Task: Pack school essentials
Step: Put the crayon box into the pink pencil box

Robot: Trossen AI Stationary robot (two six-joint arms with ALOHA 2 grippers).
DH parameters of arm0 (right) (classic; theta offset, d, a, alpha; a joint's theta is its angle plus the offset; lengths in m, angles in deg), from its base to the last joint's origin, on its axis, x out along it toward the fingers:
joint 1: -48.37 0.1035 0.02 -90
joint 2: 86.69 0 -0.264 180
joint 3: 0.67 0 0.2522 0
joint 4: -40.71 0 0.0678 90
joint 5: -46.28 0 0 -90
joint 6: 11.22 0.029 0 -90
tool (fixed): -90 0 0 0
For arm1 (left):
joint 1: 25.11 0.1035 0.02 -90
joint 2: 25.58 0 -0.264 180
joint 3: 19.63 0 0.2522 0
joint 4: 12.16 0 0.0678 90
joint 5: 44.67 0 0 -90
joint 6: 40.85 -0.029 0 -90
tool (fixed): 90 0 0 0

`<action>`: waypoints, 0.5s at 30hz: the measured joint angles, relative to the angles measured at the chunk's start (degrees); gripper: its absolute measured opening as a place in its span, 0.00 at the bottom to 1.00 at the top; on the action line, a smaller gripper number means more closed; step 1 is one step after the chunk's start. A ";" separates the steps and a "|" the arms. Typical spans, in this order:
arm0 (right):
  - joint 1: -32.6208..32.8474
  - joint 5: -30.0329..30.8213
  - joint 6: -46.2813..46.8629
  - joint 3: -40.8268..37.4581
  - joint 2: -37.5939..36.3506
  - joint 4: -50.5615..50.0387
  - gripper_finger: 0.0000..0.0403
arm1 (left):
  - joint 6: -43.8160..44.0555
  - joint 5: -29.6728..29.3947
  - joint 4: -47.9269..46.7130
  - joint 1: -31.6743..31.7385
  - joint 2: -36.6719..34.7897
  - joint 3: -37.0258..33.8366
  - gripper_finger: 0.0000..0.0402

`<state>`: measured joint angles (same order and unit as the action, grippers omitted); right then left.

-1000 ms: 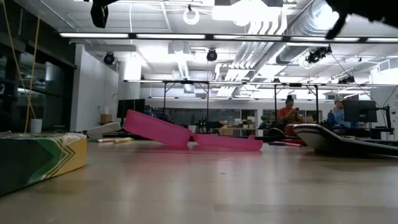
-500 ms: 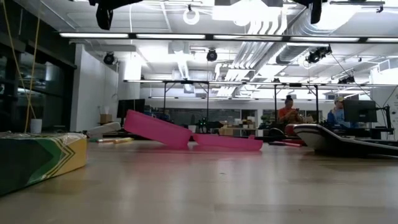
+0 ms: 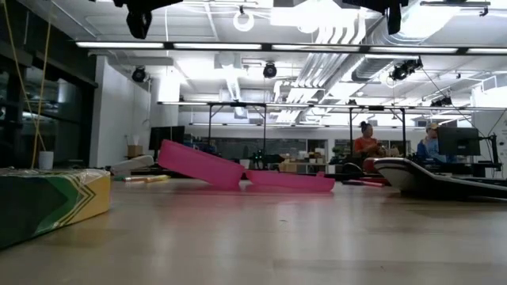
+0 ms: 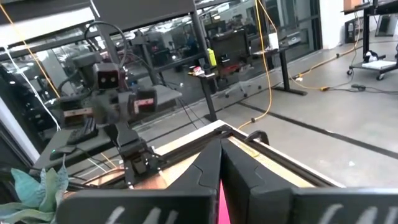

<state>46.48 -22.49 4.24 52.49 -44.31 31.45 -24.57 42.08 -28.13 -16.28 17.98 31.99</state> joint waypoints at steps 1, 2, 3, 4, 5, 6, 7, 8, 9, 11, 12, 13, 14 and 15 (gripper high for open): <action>0.00 0.02 -0.03 0.00 0.01 -0.04 0.00 | 1.22 2.44 -3.17 -0.28 1.19 1.29 0.13; 0.00 0.02 -0.16 0.00 0.01 -0.02 0.00 | 2.07 4.44 -7.05 -0.75 2.71 2.75 0.16; 0.00 0.04 -0.36 0.00 -0.01 0.00 0.00 | 2.53 6.04 -11.11 -1.42 4.57 4.43 0.20; 0.00 0.19 -0.45 0.00 -0.01 0.00 0.00 | 2.82 7.48 -14.91 -2.22 6.45 6.06 0.24; 0.00 0.60 -0.49 0.00 -0.01 -0.02 0.00 | 3.10 8.60 -18.44 -3.18 8.41 7.71 0.28; 0.00 0.91 -0.49 0.00 -0.01 -0.01 0.00 | 3.34 9.65 -21.17 -4.30 10.52 9.34 0.32; 0.00 1.09 -0.49 0.00 -0.01 0.00 0.00 | 3.70 10.73 -23.43 -5.41 12.66 10.83 0.36; 0.00 1.16 -0.49 0.00 -0.01 -0.02 0.00 | 4.49 11.72 -25.47 -6.57 14.67 12.04 0.40; 0.00 1.16 -0.49 0.00 -0.01 -0.04 0.00 | 5.34 12.19 -27.09 -7.79 16.73 13.11 0.43; 0.00 1.18 -0.49 0.00 -0.01 -0.37 0.00 | 6.88 13.00 -29.28 -10.22 20.72 14.74 0.49; 0.00 1.17 -0.51 0.00 -0.01 -0.64 0.00 | 7.22 14.17 -30.20 -11.32 22.40 15.12 0.51; 0.00 1.16 -0.50 0.00 -0.01 -1.00 0.00 | 7.61 15.72 -30.79 -12.33 23.96 15.23 0.53; 0.00 1.16 -0.50 0.00 -0.01 -1.50 0.00 | 8.22 17.26 -31.01 -13.35 25.49 15.24 0.54; 0.00 1.16 -0.51 0.00 -0.01 -1.98 0.00 | 8.98 18.76 -31.06 -14.36 27.11 15.24 0.55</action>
<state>46.48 -21.33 3.72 52.49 -44.32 29.47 -15.59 60.84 -59.19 -30.64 45.08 47.23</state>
